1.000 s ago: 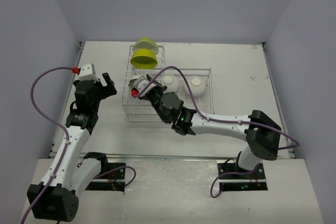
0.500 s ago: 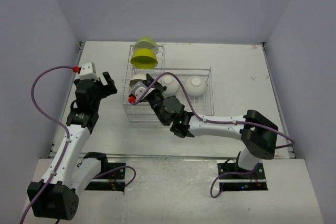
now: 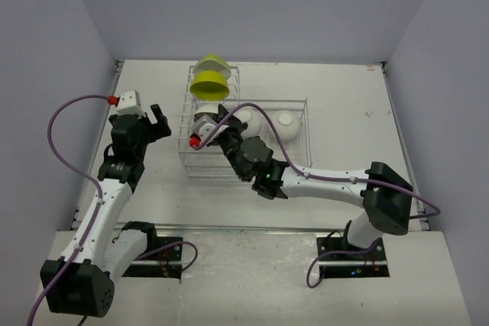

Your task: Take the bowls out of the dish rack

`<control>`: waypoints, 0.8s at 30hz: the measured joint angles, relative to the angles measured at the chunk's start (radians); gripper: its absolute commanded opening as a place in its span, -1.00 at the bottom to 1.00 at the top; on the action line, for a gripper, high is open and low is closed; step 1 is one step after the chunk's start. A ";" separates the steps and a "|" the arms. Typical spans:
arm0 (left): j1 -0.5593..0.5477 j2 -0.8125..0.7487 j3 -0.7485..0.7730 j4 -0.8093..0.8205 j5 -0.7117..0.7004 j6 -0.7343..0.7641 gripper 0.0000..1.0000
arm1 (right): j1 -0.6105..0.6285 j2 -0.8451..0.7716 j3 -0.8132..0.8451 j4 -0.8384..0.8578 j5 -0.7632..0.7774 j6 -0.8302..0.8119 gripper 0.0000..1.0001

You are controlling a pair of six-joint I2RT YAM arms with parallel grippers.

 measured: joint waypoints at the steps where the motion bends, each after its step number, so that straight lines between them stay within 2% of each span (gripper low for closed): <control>1: 0.000 0.003 0.000 0.000 0.000 0.000 0.91 | 0.000 -0.011 0.004 -0.019 0.003 0.004 -1.00; 12: 0.000 0.039 0.000 -0.001 -0.005 0.000 0.93 | -0.008 -0.067 0.128 -0.172 0.013 0.053 -1.00; 17: 0.000 0.057 0.016 -0.028 -0.053 -0.002 0.96 | -0.016 -0.068 0.222 -0.207 0.083 0.045 -1.00; 21: 0.000 0.075 0.092 -0.091 -0.132 -0.002 0.98 | -0.075 -0.100 0.310 -0.301 0.156 0.069 -1.00; 24: 0.000 0.075 0.169 -0.132 -0.202 -0.011 0.98 | -0.182 -0.178 0.356 -0.480 0.189 0.196 -1.00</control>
